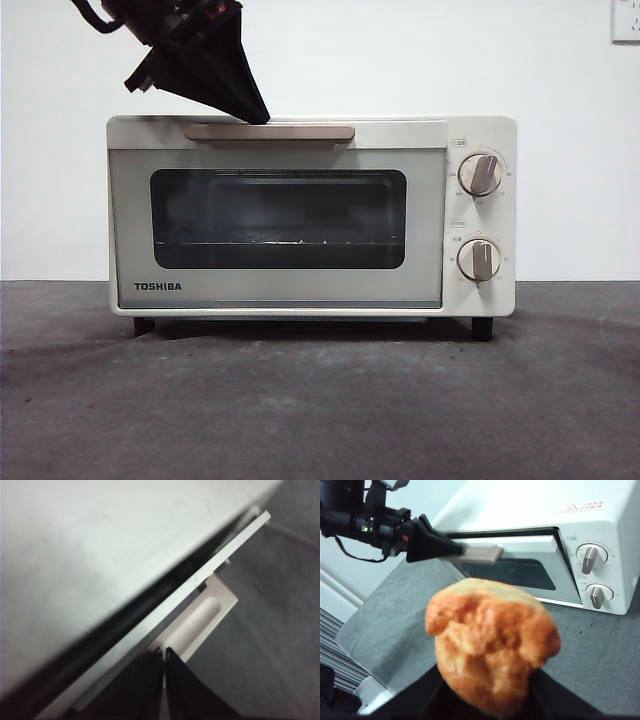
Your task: The left arm flap open the oven, the right arm pick bread and place it into oven, the left arm flap close the oven
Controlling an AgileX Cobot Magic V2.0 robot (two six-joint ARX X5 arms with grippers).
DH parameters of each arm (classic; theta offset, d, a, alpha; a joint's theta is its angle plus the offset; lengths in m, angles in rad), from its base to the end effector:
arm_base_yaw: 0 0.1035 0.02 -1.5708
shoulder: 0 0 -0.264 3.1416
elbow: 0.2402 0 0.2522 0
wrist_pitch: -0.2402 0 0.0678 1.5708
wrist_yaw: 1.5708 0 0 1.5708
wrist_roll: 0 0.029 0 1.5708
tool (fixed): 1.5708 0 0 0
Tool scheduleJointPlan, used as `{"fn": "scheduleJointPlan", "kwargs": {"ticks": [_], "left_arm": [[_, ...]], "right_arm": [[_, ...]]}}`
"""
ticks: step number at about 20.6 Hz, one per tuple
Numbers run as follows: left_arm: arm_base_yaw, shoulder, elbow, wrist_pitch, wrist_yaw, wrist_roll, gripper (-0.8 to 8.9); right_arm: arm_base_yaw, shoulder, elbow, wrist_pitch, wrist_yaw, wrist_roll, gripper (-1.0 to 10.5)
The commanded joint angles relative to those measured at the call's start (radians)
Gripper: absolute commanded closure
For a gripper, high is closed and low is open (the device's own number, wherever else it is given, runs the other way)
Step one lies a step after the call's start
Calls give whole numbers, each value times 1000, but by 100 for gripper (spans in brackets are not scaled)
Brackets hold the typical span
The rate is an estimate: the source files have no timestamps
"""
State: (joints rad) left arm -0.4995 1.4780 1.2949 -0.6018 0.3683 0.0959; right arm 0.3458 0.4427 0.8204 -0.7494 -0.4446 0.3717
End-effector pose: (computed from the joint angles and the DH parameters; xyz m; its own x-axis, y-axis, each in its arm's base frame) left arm 0.2710 -0.1598 0.3137 0.4069 -0.6322 -0.6594 0.7268 0.6613 -0.1855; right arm 0.0659 0.0370 0.3286 0.6456 0.6897 -0.3279 -0.5123 0.7095 0.4839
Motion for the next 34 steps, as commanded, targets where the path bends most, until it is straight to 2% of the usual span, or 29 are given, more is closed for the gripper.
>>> {"fn": "scheduleJointPlan", "kwargs": {"ticks": [1,7,11,21,24,31,34], "left_arm": [[-18,39,-17,-72,-29,30,798],[-58,14,-63,-74,-37,17,798],[-85,-47,-146,-12,-67,-19,798],[-123,-234,-504,296,-131,-244,798],[-150,-260,-543,303,-192,-262,798],[-212,-265,-640,403,-224,-354,798],[-229,-265,-667,415,-242,-366,798]], "right_arm": [[5,3,12,15,-1,8,812],[5,3,12,15,-1,8,812],[5,3,12,15,-1,10,812],[5,3,12,13,-1,14,812],[5,3,12,9,0,14,812],[5,3,12,9,0,14,812],[5,3,12,9,0,14,812]]}}
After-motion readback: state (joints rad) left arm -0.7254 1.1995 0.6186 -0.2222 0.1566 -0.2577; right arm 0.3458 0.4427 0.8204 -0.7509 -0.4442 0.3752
